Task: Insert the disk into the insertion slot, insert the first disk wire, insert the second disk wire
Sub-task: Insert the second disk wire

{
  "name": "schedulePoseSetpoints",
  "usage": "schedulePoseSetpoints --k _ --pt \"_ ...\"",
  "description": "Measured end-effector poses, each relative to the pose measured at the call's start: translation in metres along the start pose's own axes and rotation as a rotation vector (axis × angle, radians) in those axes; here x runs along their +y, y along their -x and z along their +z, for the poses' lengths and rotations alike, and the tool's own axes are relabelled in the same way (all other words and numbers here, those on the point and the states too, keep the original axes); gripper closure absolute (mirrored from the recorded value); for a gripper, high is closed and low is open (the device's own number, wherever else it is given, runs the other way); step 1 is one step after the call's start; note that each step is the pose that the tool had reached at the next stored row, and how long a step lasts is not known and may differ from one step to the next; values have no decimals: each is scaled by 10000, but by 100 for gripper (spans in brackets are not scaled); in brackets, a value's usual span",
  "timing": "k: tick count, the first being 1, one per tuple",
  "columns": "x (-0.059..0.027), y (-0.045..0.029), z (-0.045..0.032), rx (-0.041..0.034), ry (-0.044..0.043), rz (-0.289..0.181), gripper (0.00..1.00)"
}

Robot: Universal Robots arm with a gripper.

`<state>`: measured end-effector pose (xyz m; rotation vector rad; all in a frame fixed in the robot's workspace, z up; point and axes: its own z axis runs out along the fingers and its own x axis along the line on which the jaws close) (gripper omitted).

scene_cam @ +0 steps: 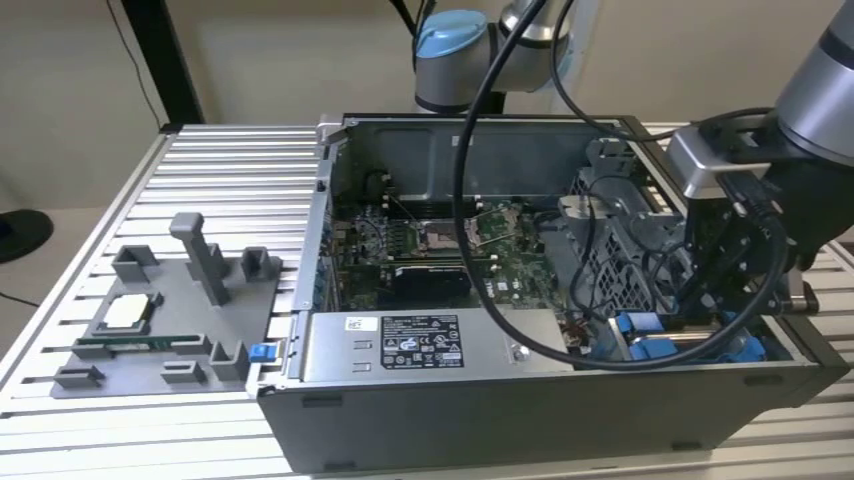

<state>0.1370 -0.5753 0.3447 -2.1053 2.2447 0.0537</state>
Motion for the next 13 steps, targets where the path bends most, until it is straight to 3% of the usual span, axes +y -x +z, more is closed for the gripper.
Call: schedulePoseSetpoints --k 13 --pt "1 -5 59 -5 1 1 100"
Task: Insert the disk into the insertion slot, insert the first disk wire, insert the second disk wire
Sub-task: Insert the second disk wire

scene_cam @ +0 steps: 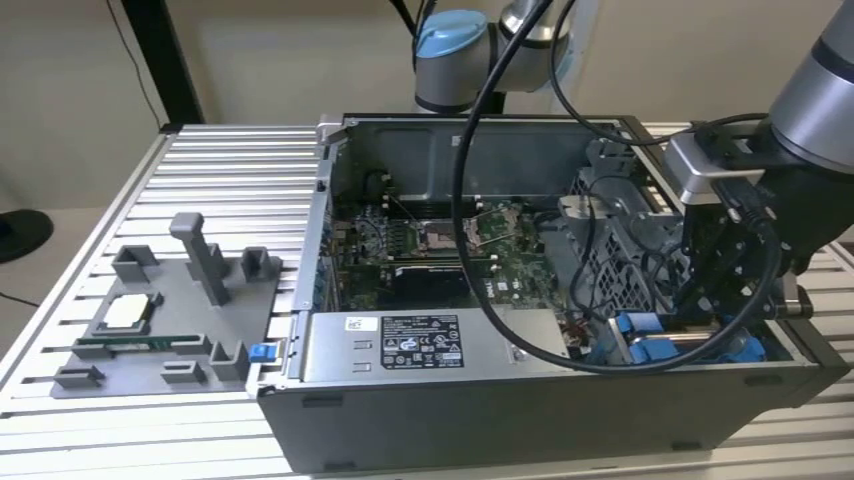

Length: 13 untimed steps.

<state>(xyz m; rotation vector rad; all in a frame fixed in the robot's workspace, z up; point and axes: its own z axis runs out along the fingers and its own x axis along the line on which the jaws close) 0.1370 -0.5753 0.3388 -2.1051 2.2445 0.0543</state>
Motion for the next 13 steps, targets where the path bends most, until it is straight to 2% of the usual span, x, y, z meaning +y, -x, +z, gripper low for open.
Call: schedulePoseSetpoints --k 5,9,13 --pt "0 6 -5 -19 0 0 100" --pt "0 14 -11 -5 0 0 100" --pt "1 12 22 9 -2 -1 100"
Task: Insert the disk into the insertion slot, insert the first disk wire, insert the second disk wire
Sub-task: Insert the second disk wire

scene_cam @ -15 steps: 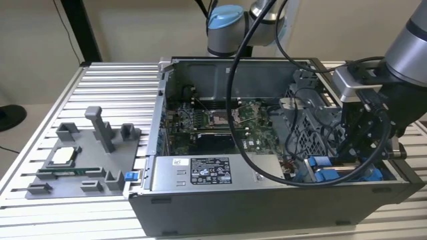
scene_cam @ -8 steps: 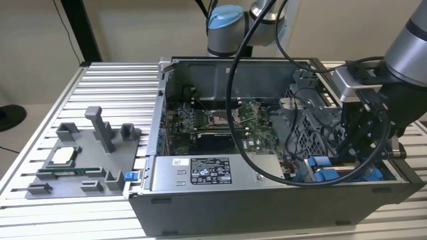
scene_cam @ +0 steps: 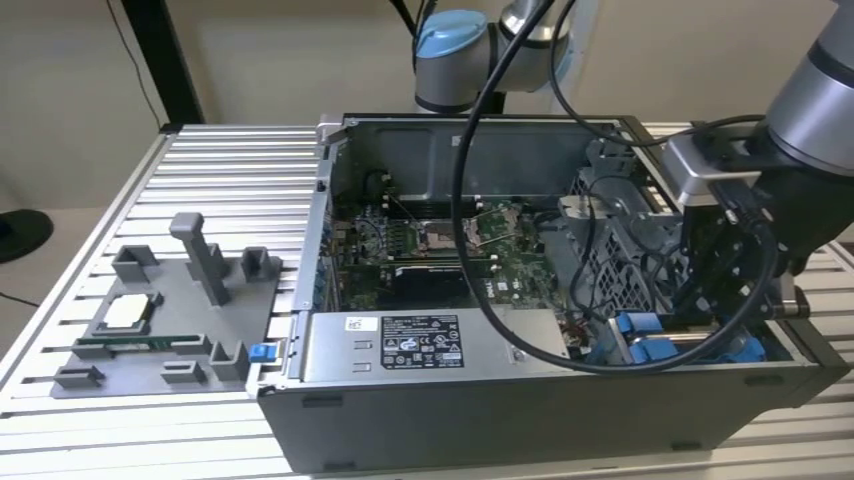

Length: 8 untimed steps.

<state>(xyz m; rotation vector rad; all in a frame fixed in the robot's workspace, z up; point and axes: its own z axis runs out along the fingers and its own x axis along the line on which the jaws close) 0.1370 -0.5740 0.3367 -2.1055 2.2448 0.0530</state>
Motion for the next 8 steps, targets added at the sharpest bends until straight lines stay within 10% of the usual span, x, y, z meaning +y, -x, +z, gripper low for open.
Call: schedulePoseSetpoints --k 8 --pt "3 9 92 79 -5 -2 100"
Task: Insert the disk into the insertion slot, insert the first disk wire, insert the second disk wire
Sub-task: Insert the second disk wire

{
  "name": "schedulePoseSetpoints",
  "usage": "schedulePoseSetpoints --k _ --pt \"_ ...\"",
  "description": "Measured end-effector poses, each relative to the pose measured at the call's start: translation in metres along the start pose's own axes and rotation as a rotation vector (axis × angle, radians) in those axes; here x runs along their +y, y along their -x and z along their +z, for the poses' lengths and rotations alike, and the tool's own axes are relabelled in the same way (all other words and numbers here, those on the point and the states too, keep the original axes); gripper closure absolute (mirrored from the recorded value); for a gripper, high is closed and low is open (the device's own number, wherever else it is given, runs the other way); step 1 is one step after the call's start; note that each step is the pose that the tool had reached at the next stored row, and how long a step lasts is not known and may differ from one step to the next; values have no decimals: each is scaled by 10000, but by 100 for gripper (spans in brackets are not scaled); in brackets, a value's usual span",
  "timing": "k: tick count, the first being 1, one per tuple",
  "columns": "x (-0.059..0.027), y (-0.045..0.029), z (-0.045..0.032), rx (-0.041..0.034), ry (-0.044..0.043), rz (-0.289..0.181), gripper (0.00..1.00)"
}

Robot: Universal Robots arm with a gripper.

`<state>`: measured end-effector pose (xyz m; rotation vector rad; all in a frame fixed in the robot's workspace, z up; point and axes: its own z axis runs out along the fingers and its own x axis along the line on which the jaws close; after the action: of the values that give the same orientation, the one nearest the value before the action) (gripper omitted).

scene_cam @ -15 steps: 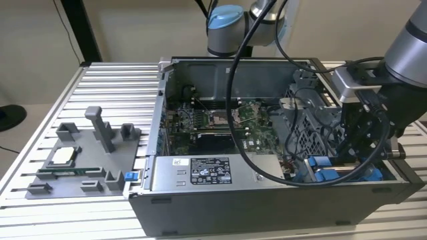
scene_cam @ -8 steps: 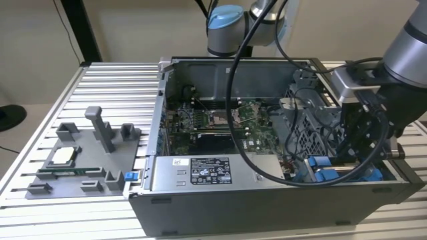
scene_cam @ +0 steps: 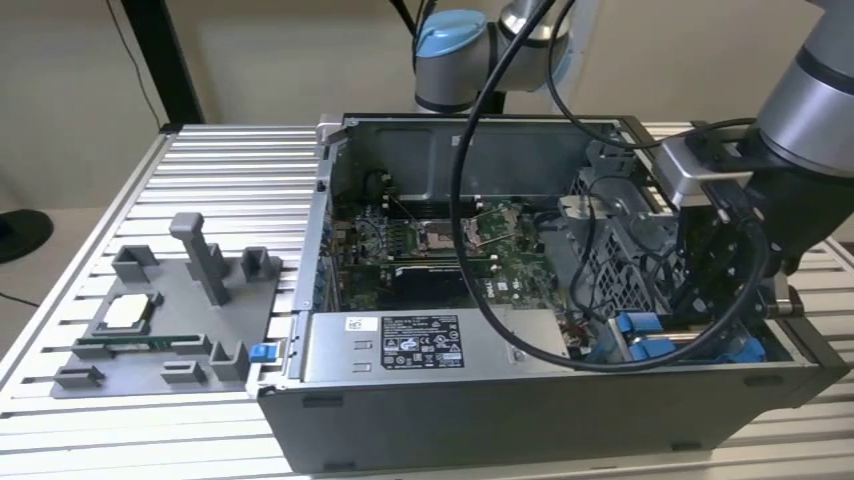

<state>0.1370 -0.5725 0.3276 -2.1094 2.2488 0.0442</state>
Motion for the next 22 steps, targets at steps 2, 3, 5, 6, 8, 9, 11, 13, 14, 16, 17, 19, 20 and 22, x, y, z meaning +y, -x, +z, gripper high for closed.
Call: schedulePoseSetpoints --k 2,3,5,6,8,9,11,13,14,16,17,19,20,22 --pt "0 14 -34 52 -3 -1 100" --pt "-1 19 -88 5 0 1 100" --pt "-2 13 -101 15 -1 -1 100" --pt "-2 11 -105 23 -2 -1 100" --pt "-2 12 -105 23 -2 -1 100" --pt "-2 12 -104 22 -1 -1 100" --pt "-1 12 -104 23 -1 0 100" --pt "-2 12 -105 23 -2 0 100" --pt "-1 11 -105 23 -1 0 100" --pt "-1 11 -105 22 -1 0 100" --pt "-2 12 -105 22 -1 0 100" --pt "-2 12 -105 23 -2 0 100" --pt "-2 12 -104 22 -1 0 0" --pt "-2 12 -104 21 -2 0 0"
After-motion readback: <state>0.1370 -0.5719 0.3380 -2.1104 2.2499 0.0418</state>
